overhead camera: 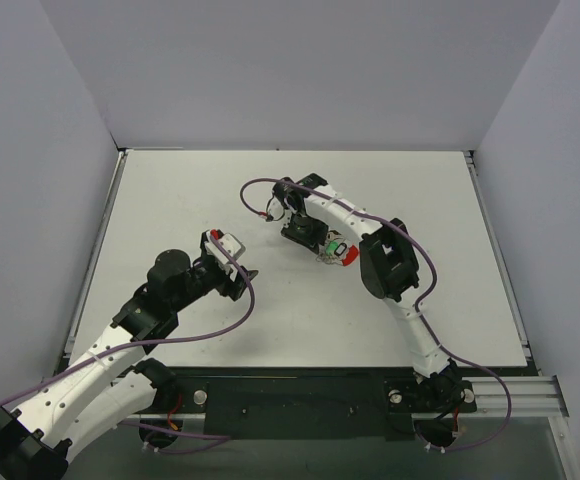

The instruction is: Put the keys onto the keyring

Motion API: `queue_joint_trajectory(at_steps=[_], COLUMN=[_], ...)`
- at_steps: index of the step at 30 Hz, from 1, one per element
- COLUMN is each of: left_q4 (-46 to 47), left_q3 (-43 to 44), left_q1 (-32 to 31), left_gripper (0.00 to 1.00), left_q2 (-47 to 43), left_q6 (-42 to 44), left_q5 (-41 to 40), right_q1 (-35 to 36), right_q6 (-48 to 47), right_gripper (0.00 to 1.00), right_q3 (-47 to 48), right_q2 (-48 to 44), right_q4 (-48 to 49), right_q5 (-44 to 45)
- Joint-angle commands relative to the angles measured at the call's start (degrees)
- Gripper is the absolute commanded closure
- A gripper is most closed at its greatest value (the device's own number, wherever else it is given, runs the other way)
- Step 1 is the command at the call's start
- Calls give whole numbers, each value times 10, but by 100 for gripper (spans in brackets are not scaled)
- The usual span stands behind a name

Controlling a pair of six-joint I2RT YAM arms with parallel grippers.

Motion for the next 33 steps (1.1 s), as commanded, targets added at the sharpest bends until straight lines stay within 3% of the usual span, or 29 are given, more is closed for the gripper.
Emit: queue_joint_trajectory(at_steps=[1,24,33], left_q4=[16,15,15], left_q3=[3,3,3], left_q1=[2,2,2], left_gripper=[21,21,21], left_q2=[-7,-9,-9], left_q6=[9,9,11], left_q5=[9,9,9], right_q1=[5,6,4], right_q6=[-3,-4,-6], right_gripper=[73,78,92], right_q3=[15,13,23], right_q2=[12,38,23], right_q4=[-28,-34,-39], right_q5=[27,21,17])
